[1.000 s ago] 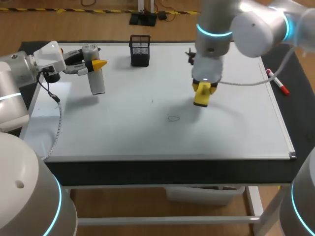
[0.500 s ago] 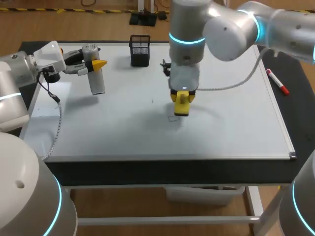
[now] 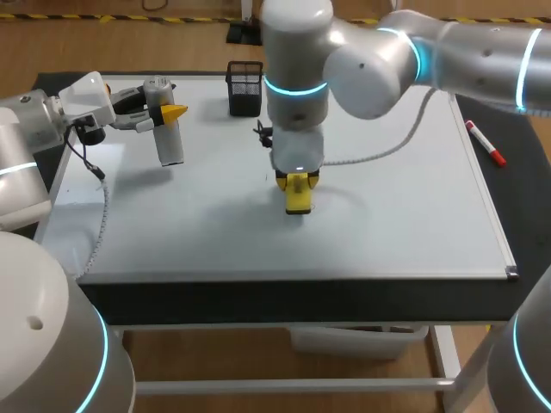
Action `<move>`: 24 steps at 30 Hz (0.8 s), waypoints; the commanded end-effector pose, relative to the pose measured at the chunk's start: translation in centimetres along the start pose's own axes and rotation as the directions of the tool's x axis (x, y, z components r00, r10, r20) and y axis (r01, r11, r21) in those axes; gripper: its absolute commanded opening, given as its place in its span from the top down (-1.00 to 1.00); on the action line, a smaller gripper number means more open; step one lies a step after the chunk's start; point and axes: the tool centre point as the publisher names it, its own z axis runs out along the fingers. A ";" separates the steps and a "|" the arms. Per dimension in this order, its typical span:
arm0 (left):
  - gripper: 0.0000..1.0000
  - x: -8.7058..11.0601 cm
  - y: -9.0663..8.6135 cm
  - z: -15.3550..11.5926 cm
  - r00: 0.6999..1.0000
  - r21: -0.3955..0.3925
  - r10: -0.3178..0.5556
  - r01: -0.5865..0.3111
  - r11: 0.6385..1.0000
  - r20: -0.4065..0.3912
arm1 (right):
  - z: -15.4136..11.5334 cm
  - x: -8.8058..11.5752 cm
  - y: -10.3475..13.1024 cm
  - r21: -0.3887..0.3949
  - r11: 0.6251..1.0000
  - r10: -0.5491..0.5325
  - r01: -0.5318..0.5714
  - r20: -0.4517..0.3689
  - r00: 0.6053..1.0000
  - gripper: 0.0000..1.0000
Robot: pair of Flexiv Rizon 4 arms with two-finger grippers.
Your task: Pick up the inspection probe, press it on each red-marked spot on the whiteboard one by one, put down the probe, pick up the eraser, and wipe off all the red marks.
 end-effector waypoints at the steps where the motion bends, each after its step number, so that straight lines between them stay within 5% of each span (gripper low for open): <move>1: 1.00 0.0 0.0 0.0 1.000 0.001 0.001 -0.001 1.000 0.001 | 0.5 -0.8 0.5 0.013 1.000 -0.019 0.020 -0.013 1.000 1.00; 24: 1.00 0.0 0.0 0.0 1.000 0.001 0.001 -0.001 1.000 0.001 | 0.1 -0.3 0.2 0.017 1.000 -0.022 0.022 -0.007 1.000 1.00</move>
